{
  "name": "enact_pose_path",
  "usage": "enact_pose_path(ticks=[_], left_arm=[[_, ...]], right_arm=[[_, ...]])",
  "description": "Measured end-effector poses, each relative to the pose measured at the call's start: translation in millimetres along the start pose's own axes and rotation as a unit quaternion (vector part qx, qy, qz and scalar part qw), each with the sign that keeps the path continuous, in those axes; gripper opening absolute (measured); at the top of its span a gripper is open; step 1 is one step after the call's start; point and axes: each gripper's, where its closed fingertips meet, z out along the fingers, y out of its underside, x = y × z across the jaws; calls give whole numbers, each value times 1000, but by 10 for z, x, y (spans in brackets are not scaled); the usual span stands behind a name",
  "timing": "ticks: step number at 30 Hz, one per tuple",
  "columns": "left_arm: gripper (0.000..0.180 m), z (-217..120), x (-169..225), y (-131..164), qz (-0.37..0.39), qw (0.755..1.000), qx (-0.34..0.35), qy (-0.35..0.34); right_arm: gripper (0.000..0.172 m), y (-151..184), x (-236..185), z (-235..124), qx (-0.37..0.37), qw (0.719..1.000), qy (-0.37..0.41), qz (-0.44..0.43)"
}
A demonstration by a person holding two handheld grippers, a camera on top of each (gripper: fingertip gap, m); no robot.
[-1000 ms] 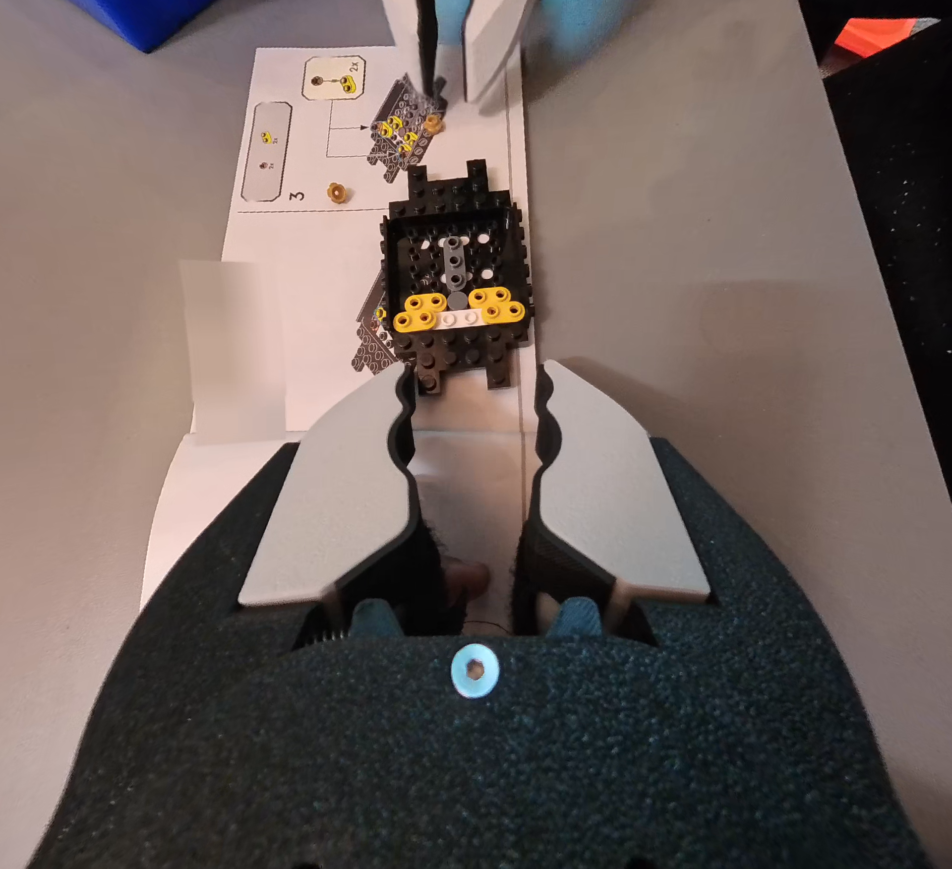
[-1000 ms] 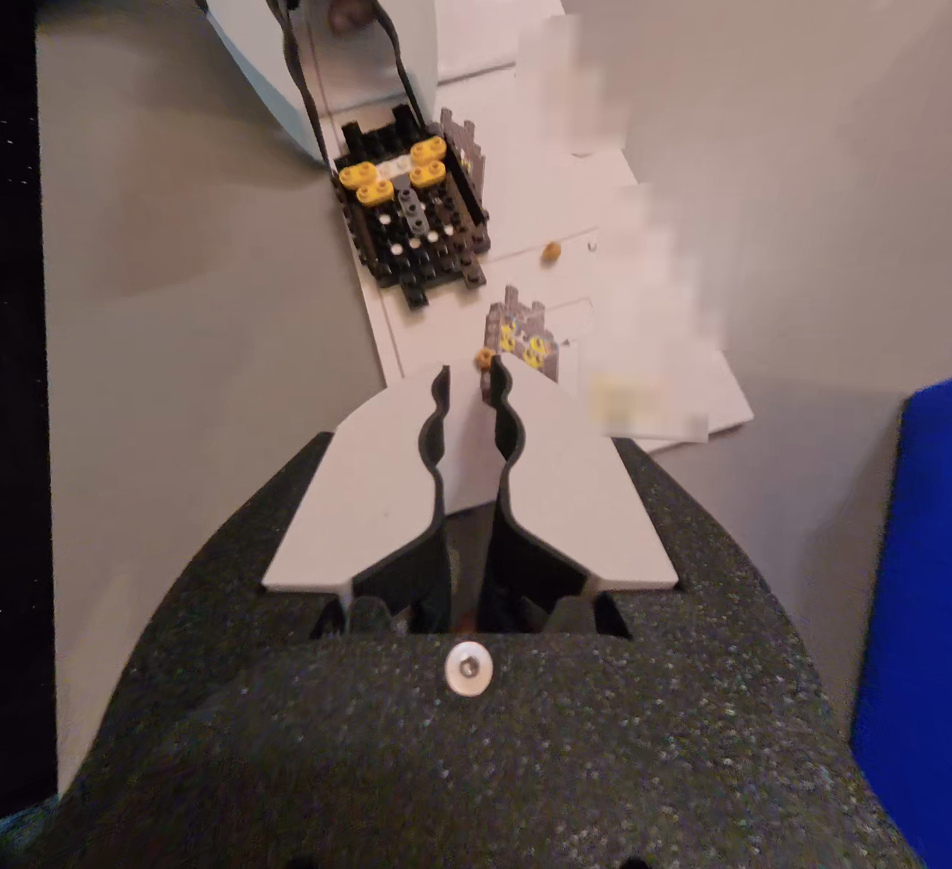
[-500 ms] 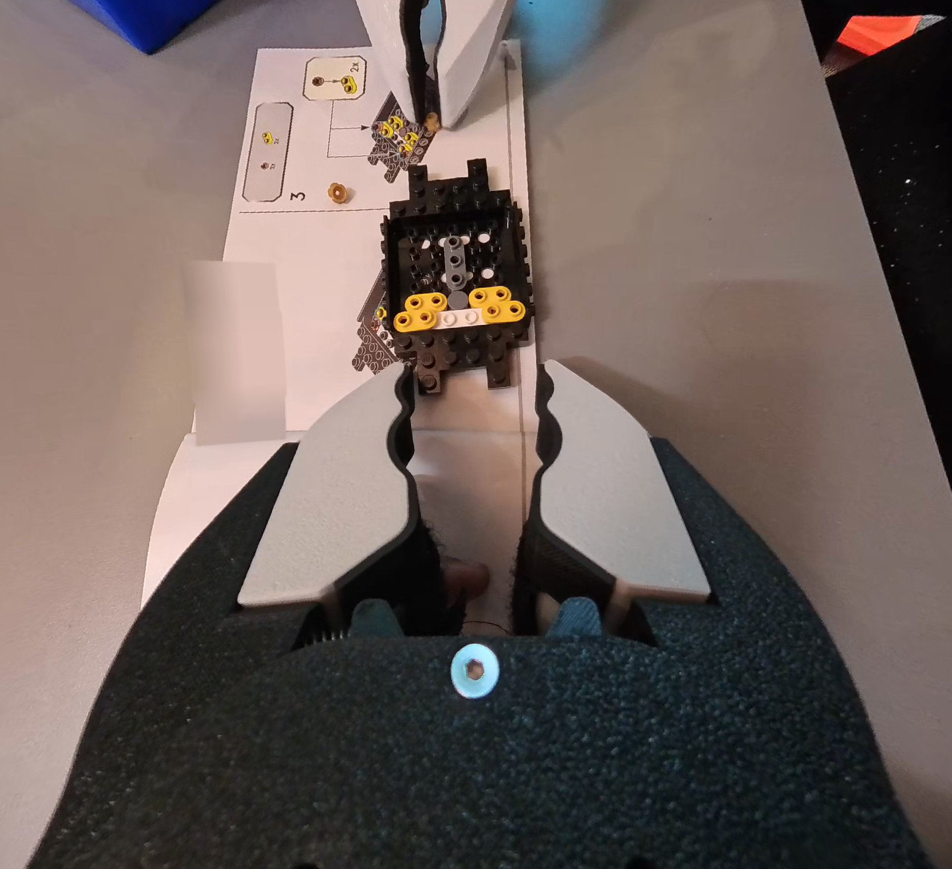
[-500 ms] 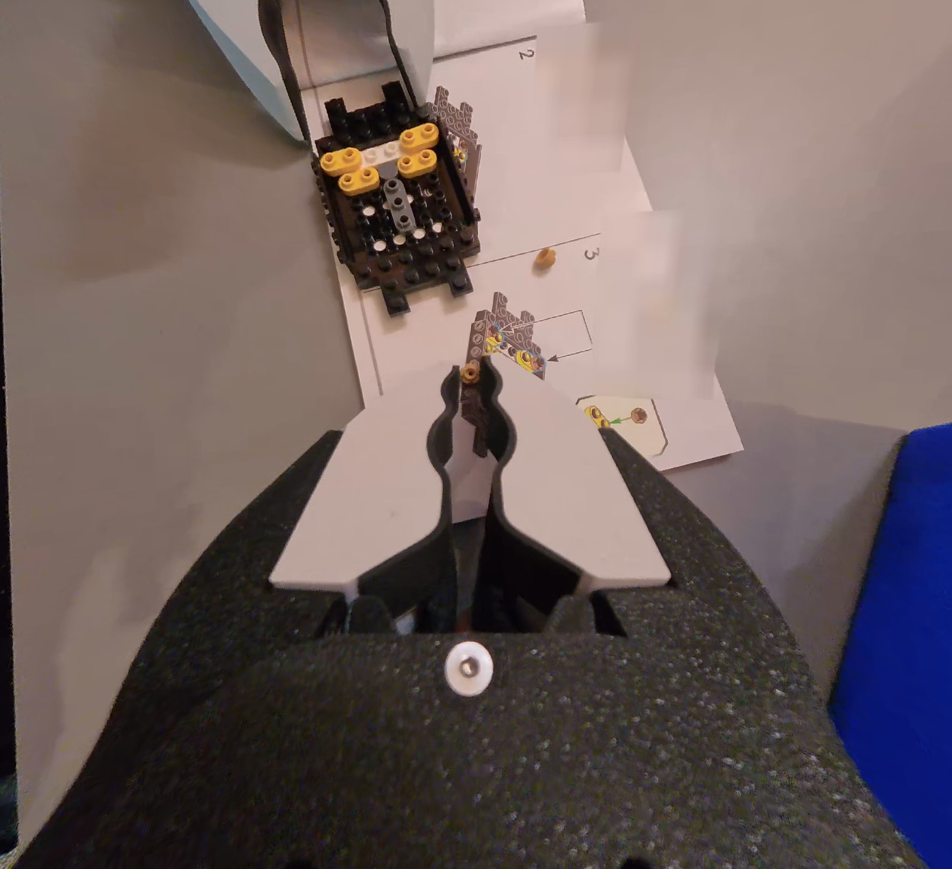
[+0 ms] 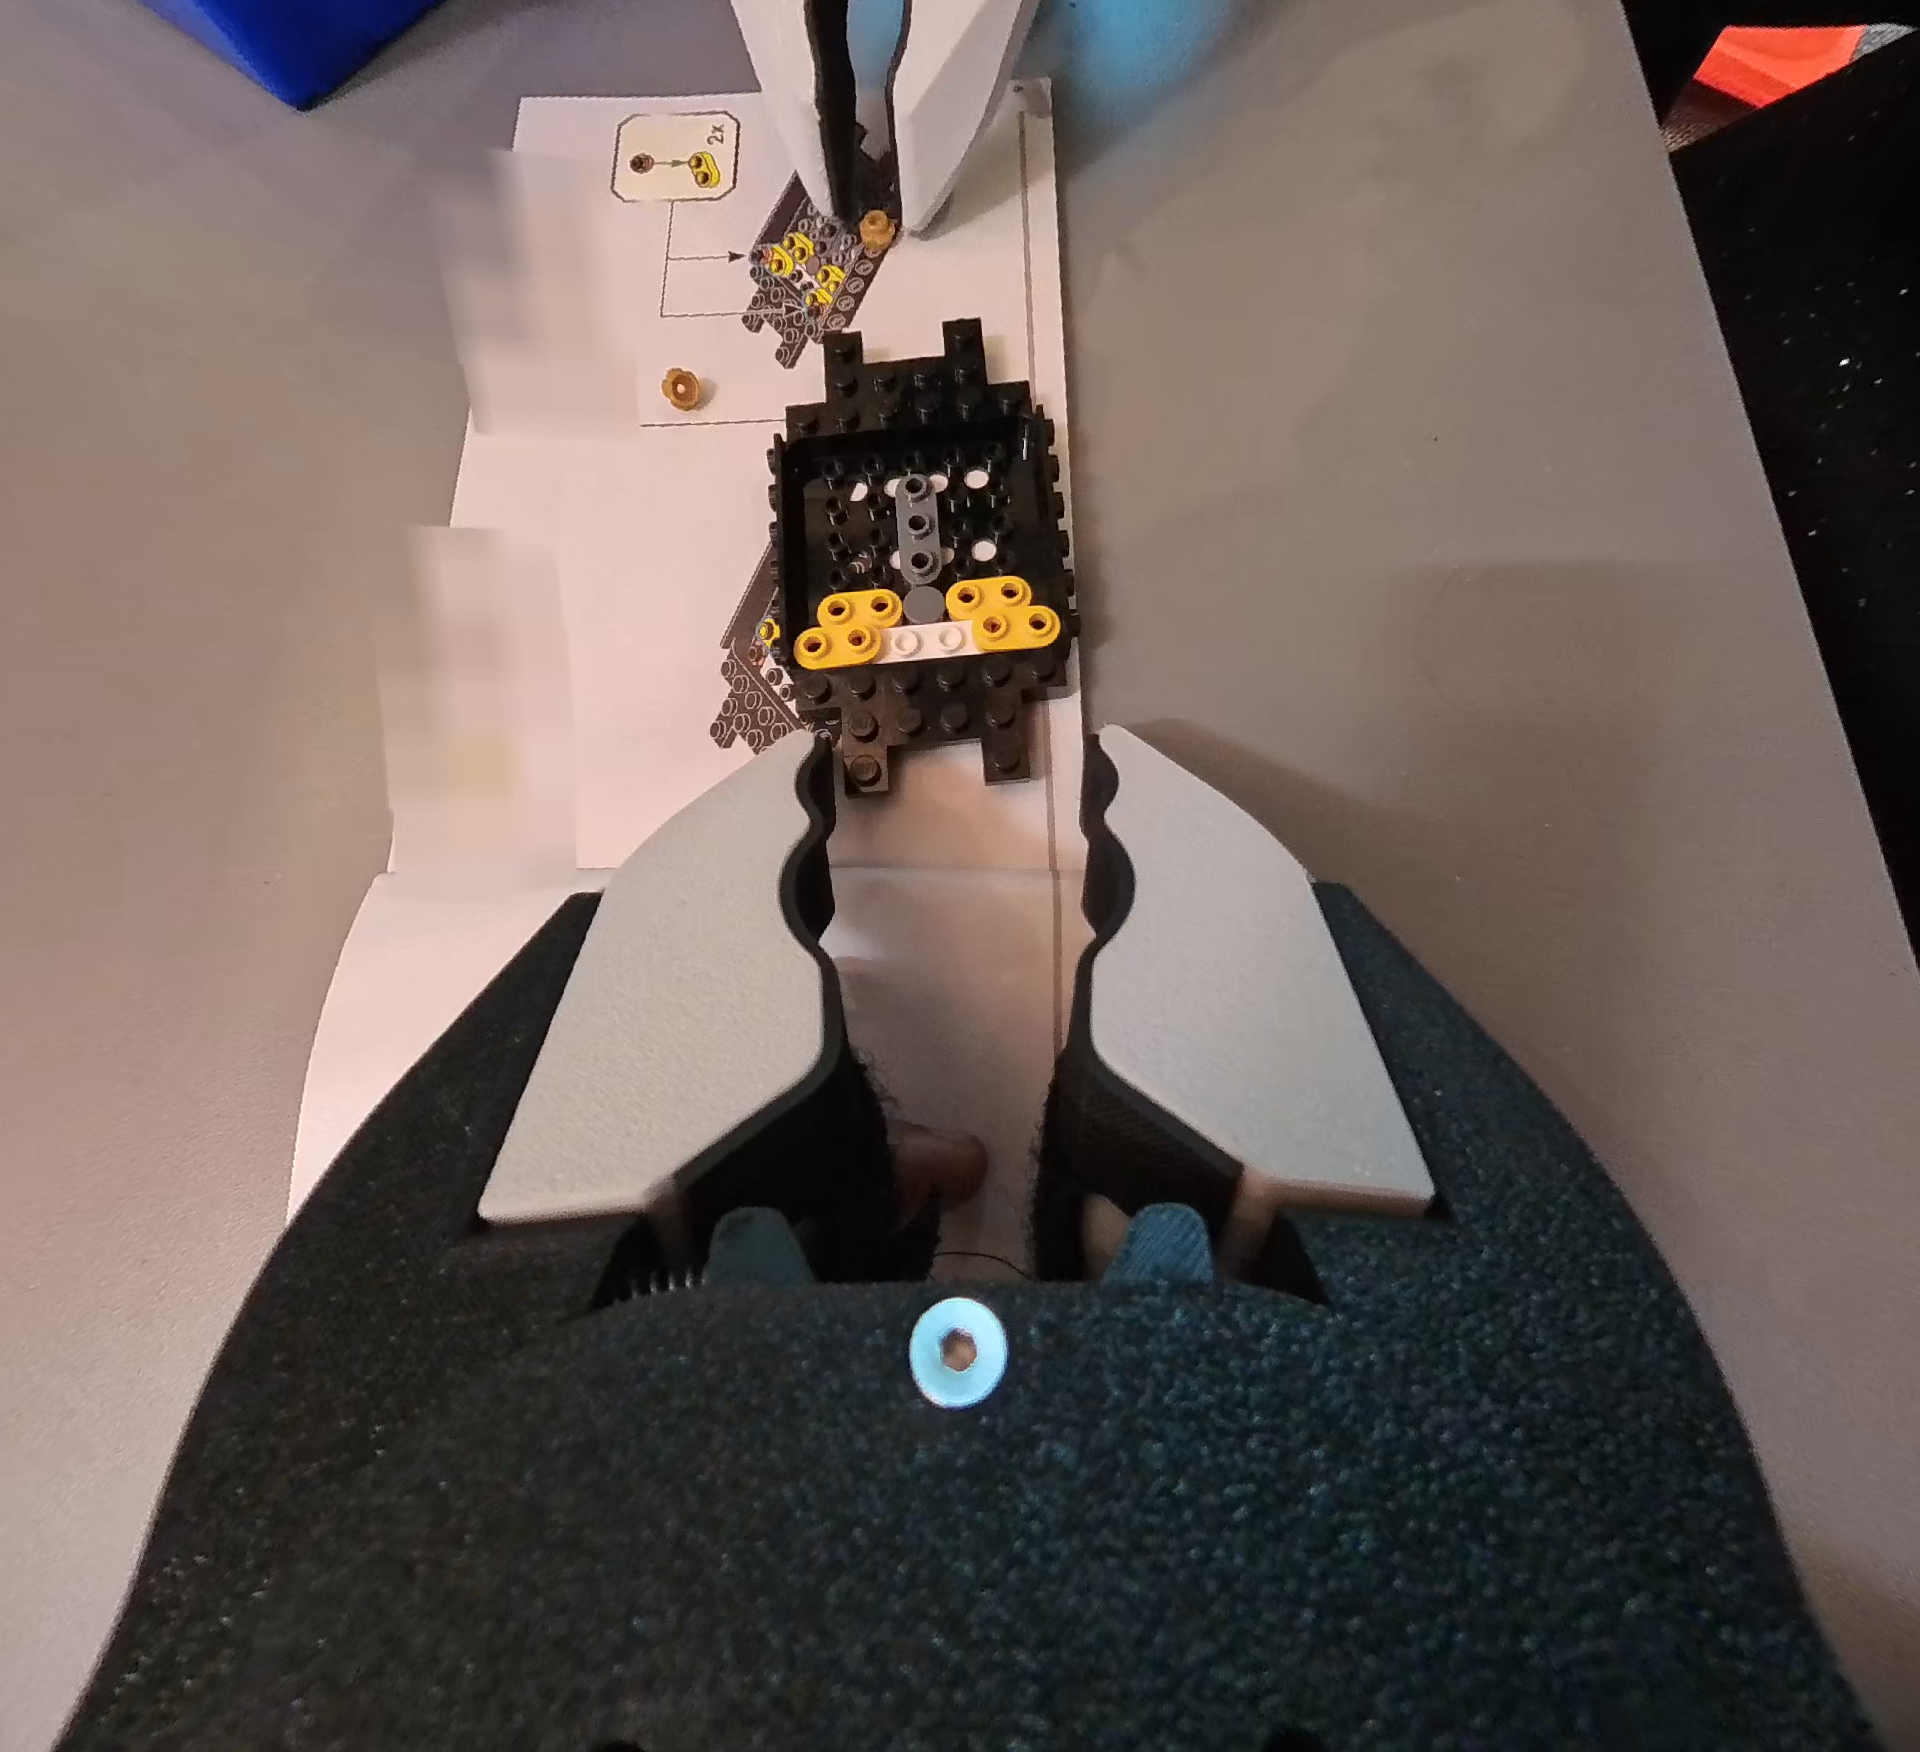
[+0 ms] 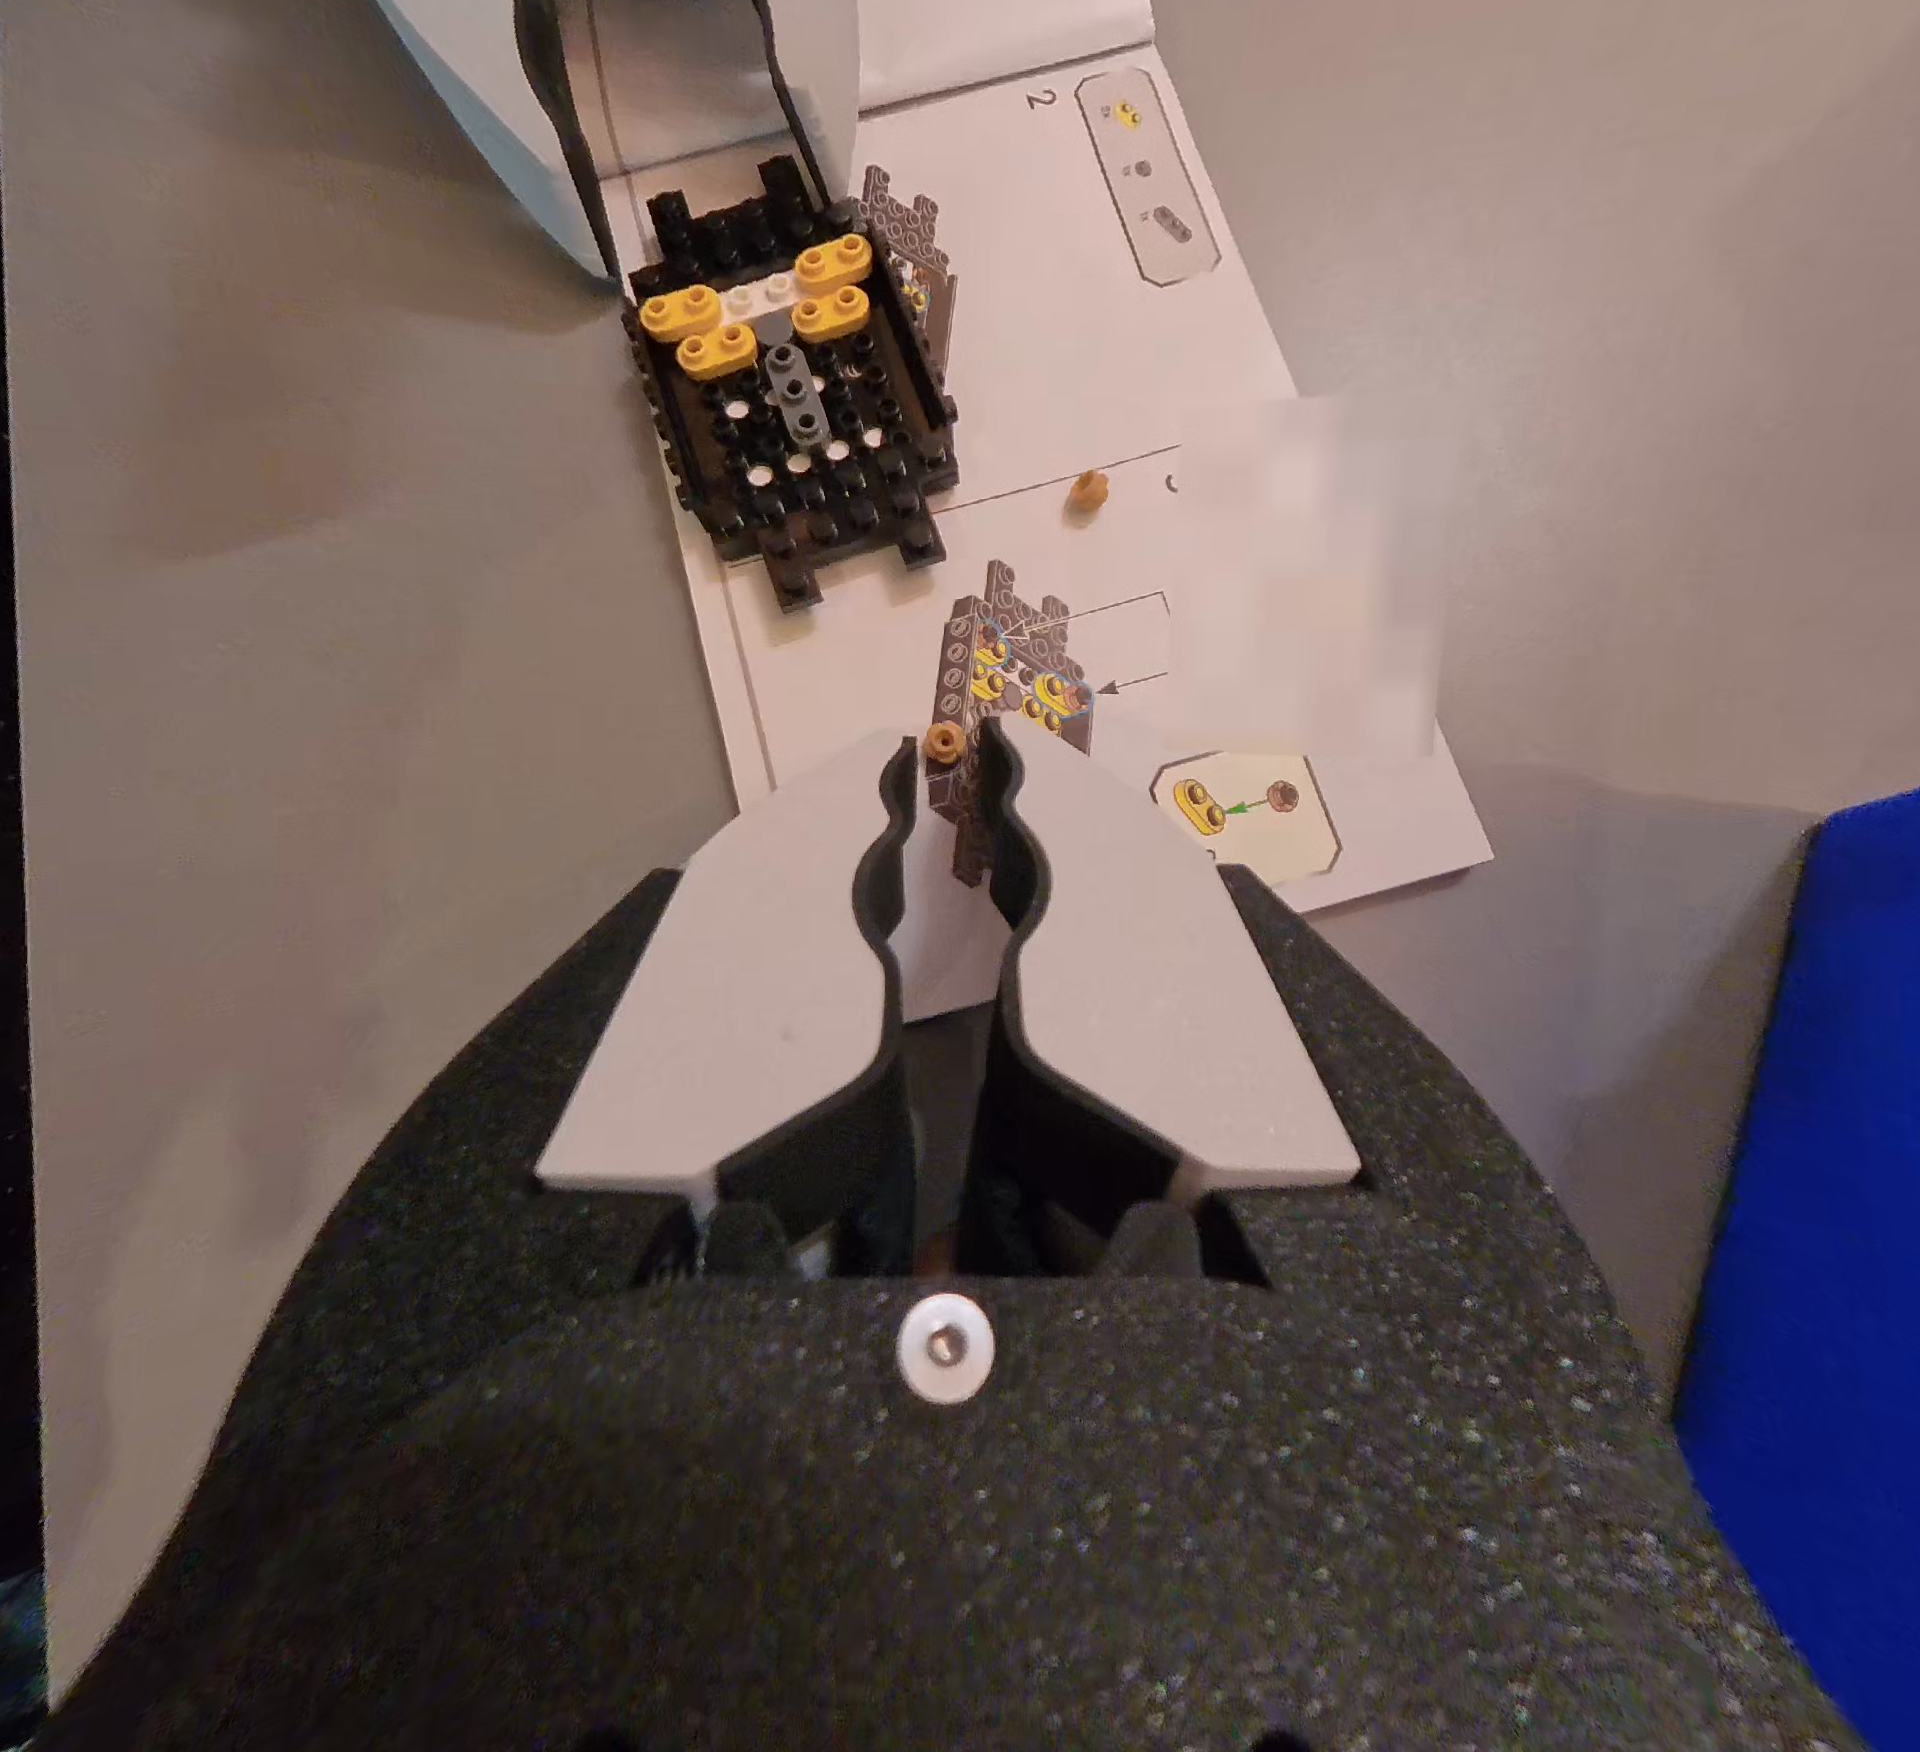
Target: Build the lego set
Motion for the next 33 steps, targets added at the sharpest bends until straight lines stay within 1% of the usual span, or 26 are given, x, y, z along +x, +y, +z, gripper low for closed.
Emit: enact_pose_path(ticks=[14, 16, 20, 22, 27, 33], left_arm=[[45, 2, 1, -2, 1, 1000, 0, 0], [45, 9, 0, -8, 1, 1000, 0, 0], [45, 19, -1, -13, 4, 1000, -1, -3], [45, 22, 0, -13, 6, 1000, -2, -4], [45, 29, 3, -13, 12, 1000, -5, -8], [45, 38, 7, -17, 16, 1000, -7, -10]], right_arm=[[7, -1, -19, 8, -1, 1000, -6, -6], [7, -106, -61, 5, 21, 1000, -18, -4], [7, -512, -195, 91, 87, 995, -54, -5], [7, -617, -222, 224, 79, 995, -62, -8], [7, -698, -203, 547, 45, 996, -74, -5], [7, -775, -203, 600, 47, 996, -76, 2]])
